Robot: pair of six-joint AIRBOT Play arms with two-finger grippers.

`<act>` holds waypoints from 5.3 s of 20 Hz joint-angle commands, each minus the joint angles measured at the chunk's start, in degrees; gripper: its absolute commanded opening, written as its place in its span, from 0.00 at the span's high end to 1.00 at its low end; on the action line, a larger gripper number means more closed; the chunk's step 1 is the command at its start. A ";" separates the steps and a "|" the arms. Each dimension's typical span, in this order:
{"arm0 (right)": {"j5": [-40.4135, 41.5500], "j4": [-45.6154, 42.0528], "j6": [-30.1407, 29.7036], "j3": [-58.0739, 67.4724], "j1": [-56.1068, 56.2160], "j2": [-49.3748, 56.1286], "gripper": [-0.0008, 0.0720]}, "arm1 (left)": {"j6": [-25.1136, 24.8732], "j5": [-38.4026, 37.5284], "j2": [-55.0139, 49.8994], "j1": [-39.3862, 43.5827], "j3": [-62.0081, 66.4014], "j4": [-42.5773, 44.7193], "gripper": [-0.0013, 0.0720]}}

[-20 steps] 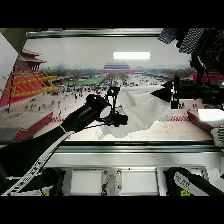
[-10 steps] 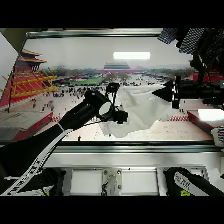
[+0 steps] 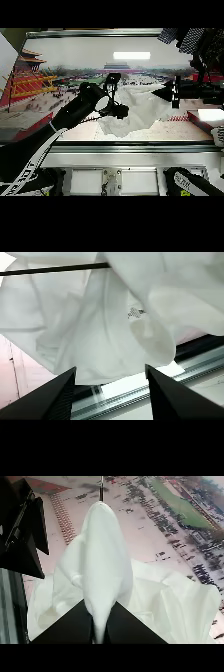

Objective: Fold the clothes and pants, and hang the long-sleeved shirts on hangers.

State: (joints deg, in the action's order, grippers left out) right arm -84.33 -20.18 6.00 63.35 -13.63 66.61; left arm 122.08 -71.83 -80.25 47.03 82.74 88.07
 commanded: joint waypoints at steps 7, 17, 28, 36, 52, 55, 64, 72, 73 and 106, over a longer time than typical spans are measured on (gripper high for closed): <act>2.91 6.56 2.27 0.02 -1.18 -0.17 0.97 | 2.01 -2.69 -0.28 2.99 0.28 6.88 0.37; -0.96 22.49 -0.87 -13.57 -12.31 -9.18 0.97 | 7.48 6.14 12.15 -1.81 -7.78 6.80 0.36; 5.03 22.82 -1.31 -17.68 -8.02 -14.32 0.97 | 13.16 17.99 13.81 -1.53 -13.73 6.47 0.37; 5.03 22.82 -1.31 -17.68 -7.72 -14.32 0.97 | 12.07 14.43 8.09 -1.53 -12.15 6.45 0.49; 4.83 22.82 5.57 -17.68 -7.65 -15.96 0.97 | 2.91 10.71 13.33 -16.85 -12.15 4.81 0.96; 4.81 22.82 7.30 -17.68 -7.56 -17.90 0.97 | -2.43 10.08 13.75 -21.79 -12.15 0.20 0.96; 5.03 29.31 7.78 -17.66 -4.02 -20.98 0.97 | -9.88 12.74 13.68 -26.75 -12.15 -6.56 0.96; 4.44 25.20 11.43 -17.66 -4.00 -22.47 0.97 | -10.93 12.90 13.70 -33.81 -12.15 -7.23 0.96; 4.48 24.17 11.43 -17.66 -4.02 -22.67 0.97 | -11.21 12.90 13.70 -33.77 -12.15 -7.19 0.96; 12.22 40.30 -9.01 -27.10 11.43 -17.64 0.97 | -21.79 -11.50 13.70 -20.15 27.85 9.64 0.96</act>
State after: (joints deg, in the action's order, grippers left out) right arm -72.31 17.41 -2.00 36.23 -4.47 48.77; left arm 100.33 -81.54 -66.48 26.70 109.01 94.91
